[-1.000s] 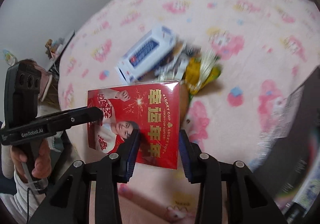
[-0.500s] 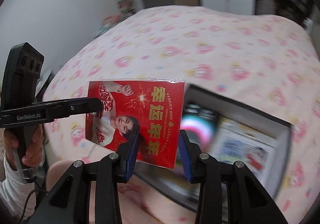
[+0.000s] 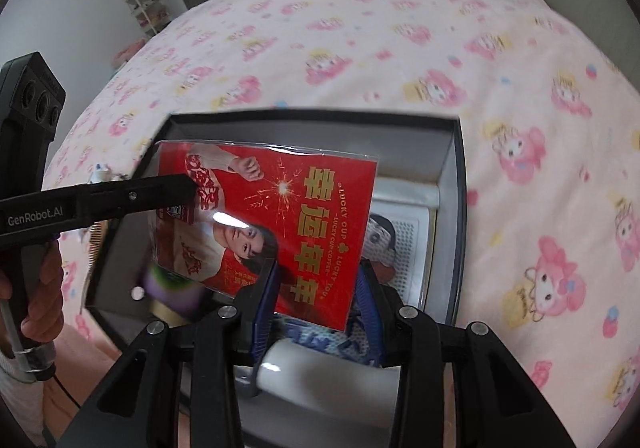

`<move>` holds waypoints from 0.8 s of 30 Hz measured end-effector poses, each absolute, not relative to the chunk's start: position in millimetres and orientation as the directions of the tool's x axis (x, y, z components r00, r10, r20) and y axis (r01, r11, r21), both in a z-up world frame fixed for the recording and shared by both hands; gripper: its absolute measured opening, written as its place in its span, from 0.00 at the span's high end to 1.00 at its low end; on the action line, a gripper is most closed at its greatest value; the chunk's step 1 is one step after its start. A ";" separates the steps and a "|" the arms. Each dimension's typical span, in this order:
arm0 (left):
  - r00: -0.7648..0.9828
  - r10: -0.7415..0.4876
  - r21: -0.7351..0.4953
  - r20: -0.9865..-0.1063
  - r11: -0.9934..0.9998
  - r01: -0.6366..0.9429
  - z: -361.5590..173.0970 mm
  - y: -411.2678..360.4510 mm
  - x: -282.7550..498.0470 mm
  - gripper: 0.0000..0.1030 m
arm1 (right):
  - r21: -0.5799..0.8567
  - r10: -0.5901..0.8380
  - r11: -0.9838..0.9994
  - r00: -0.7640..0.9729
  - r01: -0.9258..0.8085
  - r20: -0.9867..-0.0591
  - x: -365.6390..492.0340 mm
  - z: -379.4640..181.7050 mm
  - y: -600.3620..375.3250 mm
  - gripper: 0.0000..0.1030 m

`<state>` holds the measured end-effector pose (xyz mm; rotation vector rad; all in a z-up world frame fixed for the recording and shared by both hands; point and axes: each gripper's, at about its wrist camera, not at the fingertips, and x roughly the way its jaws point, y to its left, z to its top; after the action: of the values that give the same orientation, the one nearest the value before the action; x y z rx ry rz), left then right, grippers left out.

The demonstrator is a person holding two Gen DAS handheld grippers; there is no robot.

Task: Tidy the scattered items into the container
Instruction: 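Carry the red envelope over the black box and lower it inside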

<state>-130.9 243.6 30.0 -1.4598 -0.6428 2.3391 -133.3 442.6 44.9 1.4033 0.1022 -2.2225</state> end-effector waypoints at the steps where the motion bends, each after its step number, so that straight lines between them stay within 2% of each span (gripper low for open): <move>1: -0.429 0.486 -0.530 -0.762 -0.848 -0.019 22.8 243.0 -131.7 0.76 | 0.210 -0.379 -0.871 -0.337 0.444 -0.862 -134.9 39.8 445.4 0.66; 6: -0.412 0.508 -0.558 -0.757 -0.830 0.003 -0.8 242.0 -136.3 0.75 | 0.196 -0.364 -0.881 -0.351 0.431 -0.863 -138.9 32.2 450.9 0.66; 10: -0.413 0.492 -0.538 -0.767 -0.843 -0.004 -3.2 245.2 -136.0 0.71 | 0.159 -0.340 -0.885 -0.375 0.437 -0.862 -135.7 32.6 452.2 0.66; 21: -0.440 0.428 -0.484 -0.789 -0.875 0.015 3.6 239.9 -132.5 0.71 | 0.100 -0.316 -0.888 -0.437 0.450 -0.842 -135.5 38.7 450.2 0.66; 24: -0.422 0.385 -0.434 -0.821 -0.901 0.022 3.0 242.8 -130.7 0.71 | 0.068 -0.302 -0.886 -0.459 0.459 -0.836 -132.8 42.8 450.1 0.66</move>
<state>-130.7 242.8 3.0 -1.5458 -0.5679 2.4114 -132.8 450.1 42.8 1.2961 0.2302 -2.3460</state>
